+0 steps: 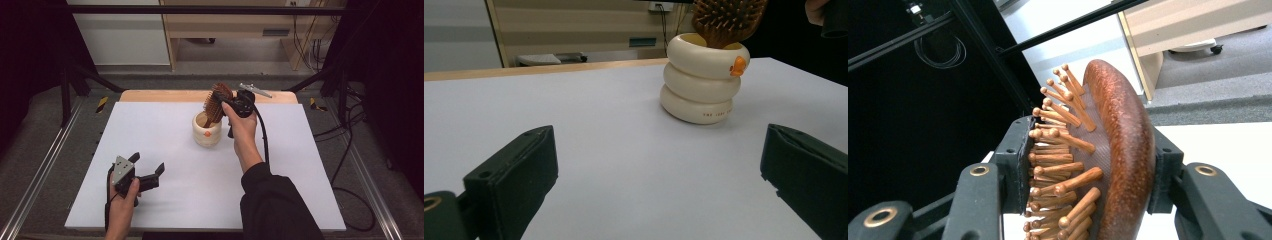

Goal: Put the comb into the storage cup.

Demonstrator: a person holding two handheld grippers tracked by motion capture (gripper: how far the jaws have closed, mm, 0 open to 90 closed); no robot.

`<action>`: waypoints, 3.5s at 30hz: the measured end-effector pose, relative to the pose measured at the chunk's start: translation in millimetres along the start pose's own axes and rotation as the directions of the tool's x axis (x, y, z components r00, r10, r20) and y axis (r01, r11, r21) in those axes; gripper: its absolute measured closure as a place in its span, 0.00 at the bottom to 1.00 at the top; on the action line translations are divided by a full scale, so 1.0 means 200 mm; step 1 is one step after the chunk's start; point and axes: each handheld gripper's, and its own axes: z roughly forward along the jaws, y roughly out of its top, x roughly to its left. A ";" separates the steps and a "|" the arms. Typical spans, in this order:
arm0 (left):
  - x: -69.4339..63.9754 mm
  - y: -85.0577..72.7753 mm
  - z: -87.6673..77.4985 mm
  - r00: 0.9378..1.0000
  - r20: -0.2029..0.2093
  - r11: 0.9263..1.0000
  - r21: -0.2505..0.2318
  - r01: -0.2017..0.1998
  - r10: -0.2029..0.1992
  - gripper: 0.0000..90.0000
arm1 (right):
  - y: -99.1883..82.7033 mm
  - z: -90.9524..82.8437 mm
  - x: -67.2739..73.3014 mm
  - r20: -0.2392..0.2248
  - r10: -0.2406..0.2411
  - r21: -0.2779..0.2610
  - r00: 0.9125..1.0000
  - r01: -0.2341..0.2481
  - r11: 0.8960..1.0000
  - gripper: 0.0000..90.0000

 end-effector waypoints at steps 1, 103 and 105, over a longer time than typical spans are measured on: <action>0.00 0.00 0.00 1.000 0.000 1.000 0.000 0.001 -0.001 0.02 | 0.00 0.00 0.00 0.002 0.003 -0.002 1.000 -0.003 1.000 0.54; 0.00 0.00 0.00 1.000 0.002 1.000 0.003 -0.001 0.001 0.02 | 0.01 -0.03 -0.03 0.009 0.022 0.042 1.000 -0.023 0.999 0.34; 0.00 0.00 0.00 1.000 0.002 1.000 0.002 0.001 -0.001 0.02 | 0.01 -0.04 -0.03 0.010 0.013 0.045 1.000 -0.013 0.999 0.33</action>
